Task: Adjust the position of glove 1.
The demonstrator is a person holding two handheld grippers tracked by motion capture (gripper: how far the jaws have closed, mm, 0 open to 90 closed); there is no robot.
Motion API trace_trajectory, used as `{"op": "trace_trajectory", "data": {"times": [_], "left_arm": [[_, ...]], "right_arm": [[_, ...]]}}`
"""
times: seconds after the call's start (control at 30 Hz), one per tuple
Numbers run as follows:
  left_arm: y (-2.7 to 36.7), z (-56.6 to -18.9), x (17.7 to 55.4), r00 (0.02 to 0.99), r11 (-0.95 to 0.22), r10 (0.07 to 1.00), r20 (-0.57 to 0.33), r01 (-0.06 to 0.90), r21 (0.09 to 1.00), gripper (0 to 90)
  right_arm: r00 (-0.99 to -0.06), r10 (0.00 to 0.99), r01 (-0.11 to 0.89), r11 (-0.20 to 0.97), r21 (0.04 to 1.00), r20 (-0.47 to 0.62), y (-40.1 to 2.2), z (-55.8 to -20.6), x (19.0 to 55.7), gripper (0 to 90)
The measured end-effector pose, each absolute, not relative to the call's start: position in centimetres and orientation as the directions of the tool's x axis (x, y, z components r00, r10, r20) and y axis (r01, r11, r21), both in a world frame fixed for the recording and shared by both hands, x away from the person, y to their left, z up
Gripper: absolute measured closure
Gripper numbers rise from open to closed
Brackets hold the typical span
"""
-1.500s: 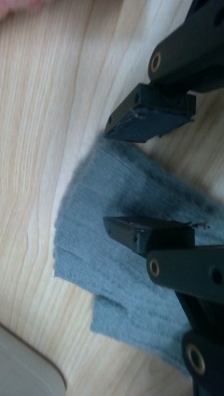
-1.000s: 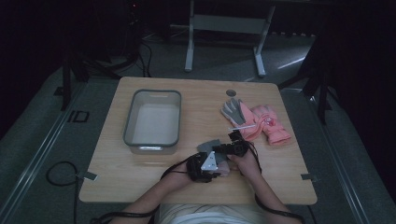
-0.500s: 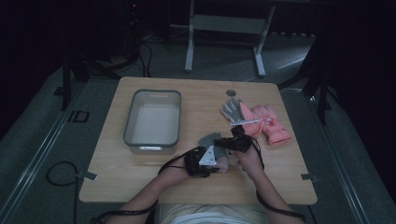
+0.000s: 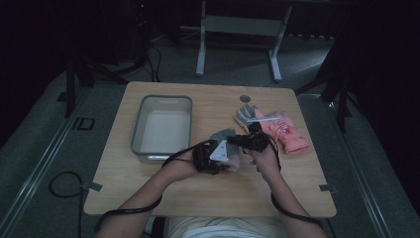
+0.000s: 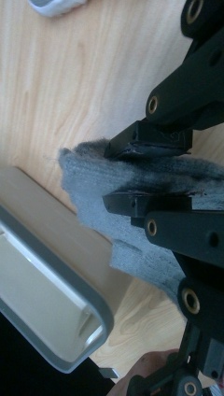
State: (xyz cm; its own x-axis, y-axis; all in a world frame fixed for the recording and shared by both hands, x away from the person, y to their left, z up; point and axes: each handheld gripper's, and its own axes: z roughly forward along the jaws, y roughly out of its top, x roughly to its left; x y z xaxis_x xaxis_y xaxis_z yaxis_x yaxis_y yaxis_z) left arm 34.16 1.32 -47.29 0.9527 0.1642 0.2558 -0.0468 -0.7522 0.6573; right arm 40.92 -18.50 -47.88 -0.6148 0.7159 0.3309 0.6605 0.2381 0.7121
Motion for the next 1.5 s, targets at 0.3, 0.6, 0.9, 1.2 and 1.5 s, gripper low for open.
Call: {"op": "trace_trajectory", "data": {"times": [0.3,0.6,0.9,1.2,1.5], "left_arm": [[2.3,-44.7,35.6,0.945,-0.776,0.150,0.290,-0.069,0.627,64.9],[4.0,-42.5,36.6,0.933,-0.801,0.141,0.331,-0.089,0.592,64.8],[6.2,-41.5,37.3,0.925,-0.808,0.154,0.348,-0.085,0.583,64.8],[9.4,-41.1,37.5,0.920,-0.807,0.188,0.345,-0.055,0.588,64.8],[13.9,-41.7,37.9,0.919,-0.816,0.219,0.329,-0.013,0.578,64.6]], "right_arm": [[-0.629,0.707,0.635,0.226,0.739,0.324,-17.5,-45.6,42.2,74.2],[-0.650,0.694,0.606,0.229,0.762,0.308,-15.6,-43.6,43.5,74.1],[-0.668,0.685,0.590,0.246,0.769,0.293,-13.2,-42.3,44.6,74.2],[-0.698,0.664,0.565,0.280,0.776,0.268,-9.7,-41.5,45.2,74.2],[-0.720,0.636,0.567,0.307,0.764,0.279,-5.1,-41.9,46.0,74.4]]}}
